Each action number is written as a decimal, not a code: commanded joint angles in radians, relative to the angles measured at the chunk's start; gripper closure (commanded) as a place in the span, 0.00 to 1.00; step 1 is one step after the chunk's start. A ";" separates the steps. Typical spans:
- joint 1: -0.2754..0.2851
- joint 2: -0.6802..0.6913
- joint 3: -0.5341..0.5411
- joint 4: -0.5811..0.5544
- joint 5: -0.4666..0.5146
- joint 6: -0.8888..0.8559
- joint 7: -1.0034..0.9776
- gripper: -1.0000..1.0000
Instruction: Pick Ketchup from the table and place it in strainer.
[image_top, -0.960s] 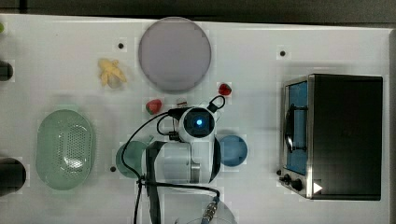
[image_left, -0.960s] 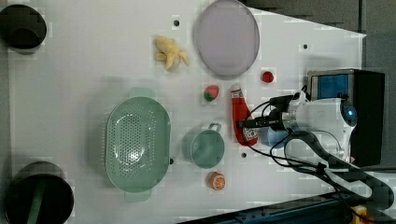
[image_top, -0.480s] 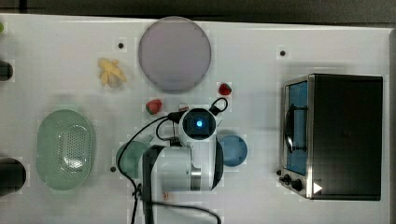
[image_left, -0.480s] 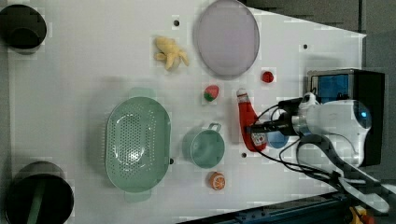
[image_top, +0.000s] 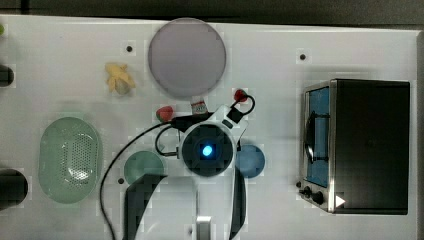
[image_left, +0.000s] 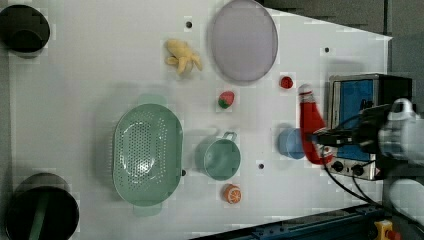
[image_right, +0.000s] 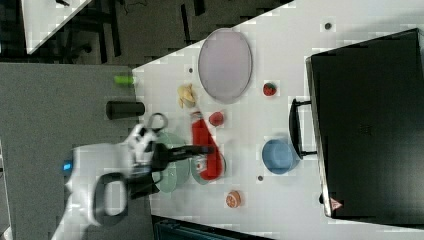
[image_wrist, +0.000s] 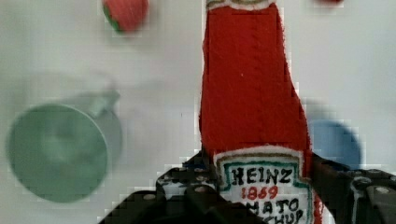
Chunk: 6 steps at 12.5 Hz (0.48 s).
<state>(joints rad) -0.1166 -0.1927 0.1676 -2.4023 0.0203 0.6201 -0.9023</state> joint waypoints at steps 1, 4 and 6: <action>0.044 -0.054 0.086 0.034 0.016 -0.063 0.076 0.38; 0.074 -0.054 0.190 0.060 0.031 -0.071 0.244 0.38; 0.092 -0.025 0.268 0.076 0.076 -0.067 0.385 0.38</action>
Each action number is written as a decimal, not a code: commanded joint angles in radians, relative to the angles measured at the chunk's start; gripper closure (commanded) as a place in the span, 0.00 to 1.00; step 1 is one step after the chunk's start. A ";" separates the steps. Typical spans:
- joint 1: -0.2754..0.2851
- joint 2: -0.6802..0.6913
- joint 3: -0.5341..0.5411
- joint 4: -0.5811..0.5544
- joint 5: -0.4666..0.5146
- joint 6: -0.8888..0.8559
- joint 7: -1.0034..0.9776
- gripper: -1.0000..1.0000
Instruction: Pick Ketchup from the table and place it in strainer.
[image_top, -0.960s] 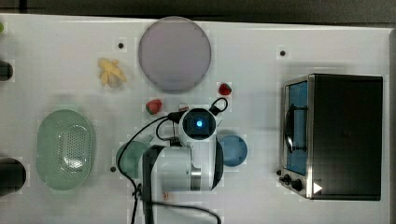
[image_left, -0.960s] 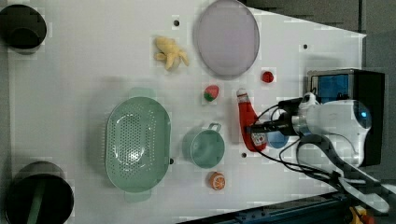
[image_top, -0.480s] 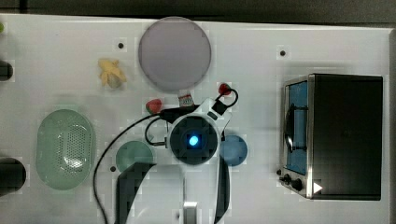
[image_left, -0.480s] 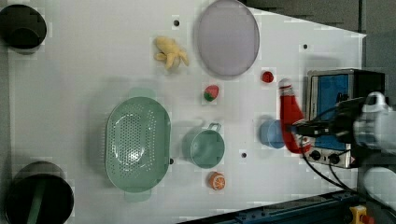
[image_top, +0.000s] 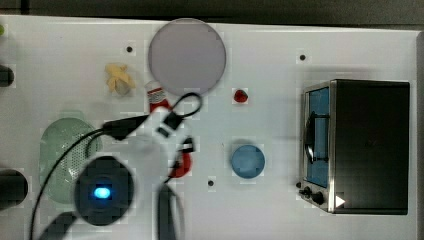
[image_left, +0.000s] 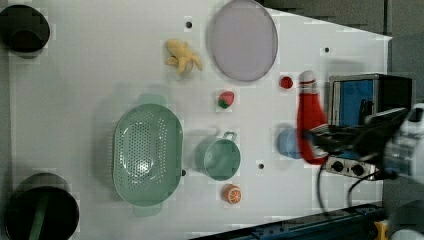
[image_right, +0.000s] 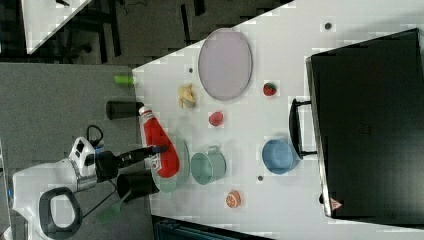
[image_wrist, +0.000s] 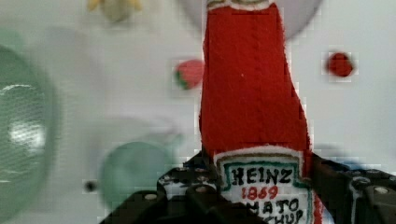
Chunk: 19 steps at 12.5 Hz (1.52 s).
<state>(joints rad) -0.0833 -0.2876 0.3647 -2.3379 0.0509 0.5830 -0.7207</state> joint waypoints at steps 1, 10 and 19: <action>0.063 0.091 0.112 0.020 0.067 -0.018 0.271 0.38; 0.075 0.421 0.347 0.031 0.073 0.396 0.639 0.38; 0.094 0.602 0.358 0.048 0.070 0.542 0.691 0.00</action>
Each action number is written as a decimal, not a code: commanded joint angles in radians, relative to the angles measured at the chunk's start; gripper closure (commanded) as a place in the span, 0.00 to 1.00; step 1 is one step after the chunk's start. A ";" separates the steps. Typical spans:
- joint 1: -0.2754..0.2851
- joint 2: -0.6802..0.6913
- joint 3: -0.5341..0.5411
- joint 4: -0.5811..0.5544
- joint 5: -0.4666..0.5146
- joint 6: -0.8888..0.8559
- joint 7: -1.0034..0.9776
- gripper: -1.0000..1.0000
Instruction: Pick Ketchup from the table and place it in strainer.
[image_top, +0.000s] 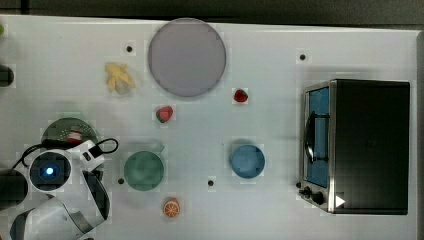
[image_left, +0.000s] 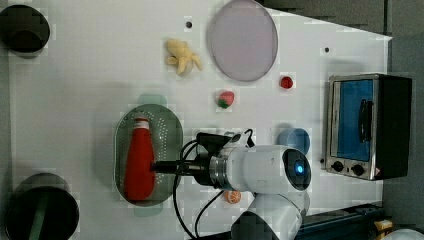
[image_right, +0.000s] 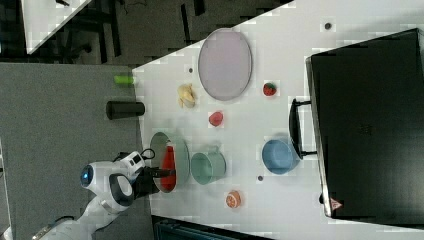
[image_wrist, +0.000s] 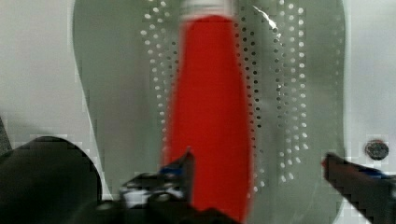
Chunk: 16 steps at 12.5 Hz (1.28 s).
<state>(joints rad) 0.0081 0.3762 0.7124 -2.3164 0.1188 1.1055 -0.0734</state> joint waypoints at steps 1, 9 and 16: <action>-0.007 -0.084 0.008 0.041 0.003 0.017 0.047 0.00; -0.215 -0.354 -0.156 0.192 0.052 -0.322 0.048 0.00; -0.289 -0.440 -0.512 0.494 -0.013 -0.895 0.043 0.00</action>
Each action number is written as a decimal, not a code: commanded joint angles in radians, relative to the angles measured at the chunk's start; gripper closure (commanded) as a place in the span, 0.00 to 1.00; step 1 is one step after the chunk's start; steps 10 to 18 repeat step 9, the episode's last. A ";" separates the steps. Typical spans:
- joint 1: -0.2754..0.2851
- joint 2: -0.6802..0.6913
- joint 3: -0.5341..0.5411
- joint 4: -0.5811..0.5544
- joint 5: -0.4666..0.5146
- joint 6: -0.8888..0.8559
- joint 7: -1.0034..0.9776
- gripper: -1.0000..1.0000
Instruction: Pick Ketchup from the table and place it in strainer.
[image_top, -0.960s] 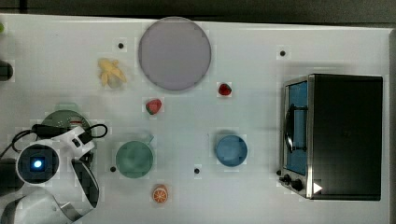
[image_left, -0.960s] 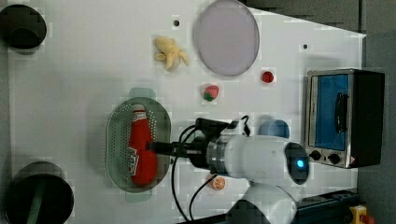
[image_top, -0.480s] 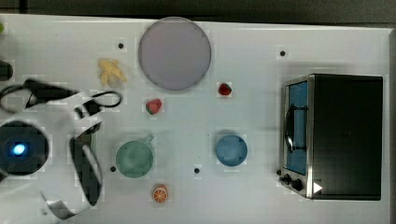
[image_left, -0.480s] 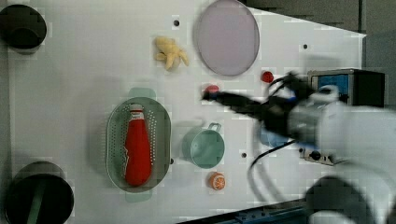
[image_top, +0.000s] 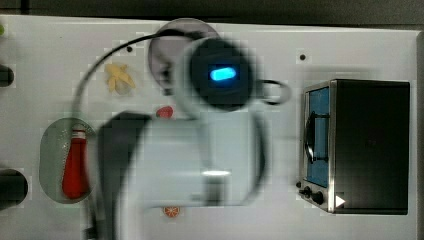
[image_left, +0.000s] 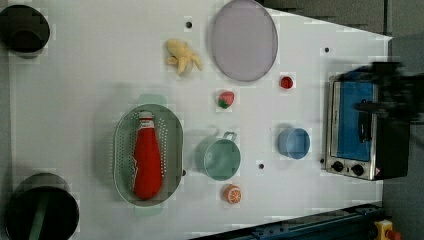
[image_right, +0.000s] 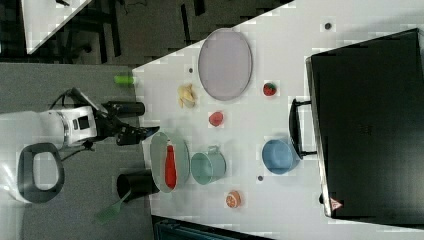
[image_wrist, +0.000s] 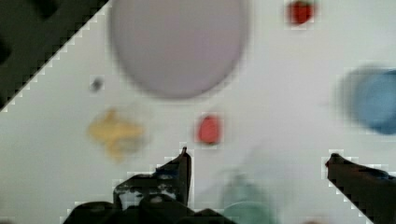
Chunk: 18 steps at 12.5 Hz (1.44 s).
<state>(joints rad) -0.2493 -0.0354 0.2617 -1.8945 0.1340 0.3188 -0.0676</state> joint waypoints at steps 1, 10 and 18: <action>-0.031 -0.028 -0.077 0.104 -0.066 -0.155 0.037 0.00; -0.023 -0.028 -0.049 0.157 -0.154 -0.189 0.129 0.00; -0.023 -0.028 -0.049 0.157 -0.154 -0.189 0.129 0.00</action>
